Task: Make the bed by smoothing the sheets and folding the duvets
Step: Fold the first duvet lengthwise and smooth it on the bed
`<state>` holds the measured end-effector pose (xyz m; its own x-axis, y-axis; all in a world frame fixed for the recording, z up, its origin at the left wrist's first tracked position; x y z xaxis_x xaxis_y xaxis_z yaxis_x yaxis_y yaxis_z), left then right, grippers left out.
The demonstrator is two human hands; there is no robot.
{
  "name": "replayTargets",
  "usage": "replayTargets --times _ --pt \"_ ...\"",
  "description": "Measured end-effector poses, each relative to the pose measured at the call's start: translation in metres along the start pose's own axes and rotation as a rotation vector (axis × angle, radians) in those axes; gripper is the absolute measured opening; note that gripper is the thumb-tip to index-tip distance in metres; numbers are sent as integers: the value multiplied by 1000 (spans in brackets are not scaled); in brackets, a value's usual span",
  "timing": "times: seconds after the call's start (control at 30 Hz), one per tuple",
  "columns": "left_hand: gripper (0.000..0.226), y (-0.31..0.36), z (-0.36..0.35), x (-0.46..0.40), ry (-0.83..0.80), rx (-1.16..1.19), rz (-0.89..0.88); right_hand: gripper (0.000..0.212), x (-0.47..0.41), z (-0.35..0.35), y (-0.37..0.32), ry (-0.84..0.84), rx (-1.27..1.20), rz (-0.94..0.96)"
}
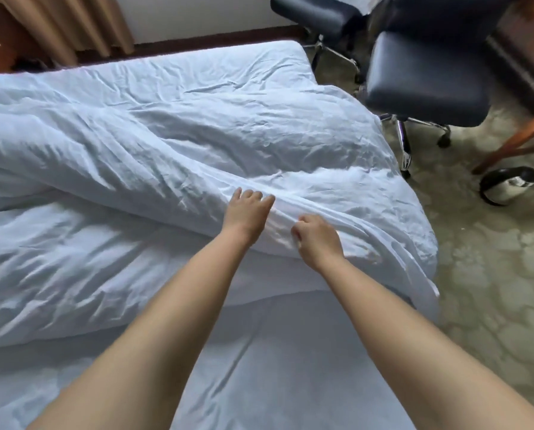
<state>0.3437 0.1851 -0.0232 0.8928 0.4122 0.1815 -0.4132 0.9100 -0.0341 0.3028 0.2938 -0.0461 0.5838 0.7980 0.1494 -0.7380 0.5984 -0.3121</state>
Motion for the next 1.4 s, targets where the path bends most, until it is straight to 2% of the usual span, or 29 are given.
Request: replayTargets --times 0.1,0.17,0.27,0.33,0.37,0.43,0.5,0.57,0.63,0.67,0.77,0.83,0.87,0.93,1.0,1.03,1.1,1.17,1.27,1.33,1.4 --pt "67 -19 -16 -24 -42 29 37 23 -19 -1 -1 86 16 -53" --pt "84 -32 -31 -35 -84 27 78 54 -30 -9 5 29 62 -120" --pt "103 -39 -51 -44 -168 -157 54 107 -40 -31 22 -172 150 -220" --pt "96 -40 -61 -47 -256 -253 12 117 -42 -44 33 -262 142 -273" --pt "83 -40 -64 -48 -282 -288 -22 112 -42 -48 34 -275 155 -269" --pt "50 -36 -66 -48 -305 -373 -96 76 -42 -51 27 -246 209 -195" --pt "41 -36 -66 -45 -327 -443 -126 41 -35 -53 14 -228 193 -124" --pt "32 -40 -66 -36 -395 -495 -126 31 -21 -59 4 -254 162 -90" --pt "28 -48 -68 -23 -477 -517 -114 32 -10 -64 -7 -291 146 -46" --pt "37 -52 -66 -14 -499 -496 -99 36 -2 -67 -13 -332 113 -36" --pt "82 -67 -64 17 -590 -463 -27 50 18 -75 -34 -463 71 -11" --pt "90 -77 -62 44 -661 -524 -23 33 26 -69 -51 -460 165 45" --pt "87 -82 -59 57 -679 -547 -20 27 30 -61 -59 -427 204 61" --pt "66 -91 -49 80 -664 -528 14 32 36 -43 -70 -350 264 84" --pt "42 -94 -37 101 -590 -492 49 33 47 -23 -80 -265 312 134" --pt "37 -93 -33 111 -547 -475 66 32 54 -15 -83 -230 324 151" --pt "37 -87 -34 135 -488 -388 119 31 74 -8 -85 -183 333 173" --pt "45 -79 -57 171 -488 -235 204 30 102 -21 -86 -211 363 202" --pt "68 -55 -107 238 -555 -44 282 34 145 -64 -87 -430 383 256" --pt "64 -46 -118 252 -511 -38 307 36 155 -74 -82 -495 351 226" --pt "62 -40 -111 244 -452 -73 280 36 154 -62 -83 -413 343 211"
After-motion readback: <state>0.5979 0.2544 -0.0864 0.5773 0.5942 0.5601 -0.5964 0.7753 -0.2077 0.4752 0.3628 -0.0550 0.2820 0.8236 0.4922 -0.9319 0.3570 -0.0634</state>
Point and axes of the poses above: each hand's wrist, its own x-axis away from the middle knuckle, its own z-axis out of the back of the hand, y = z × x, the point moved 10 cm from there along -x, towards the middle knuckle, and after that the axes turned 3 degrees about z, right-handed, at the moved point
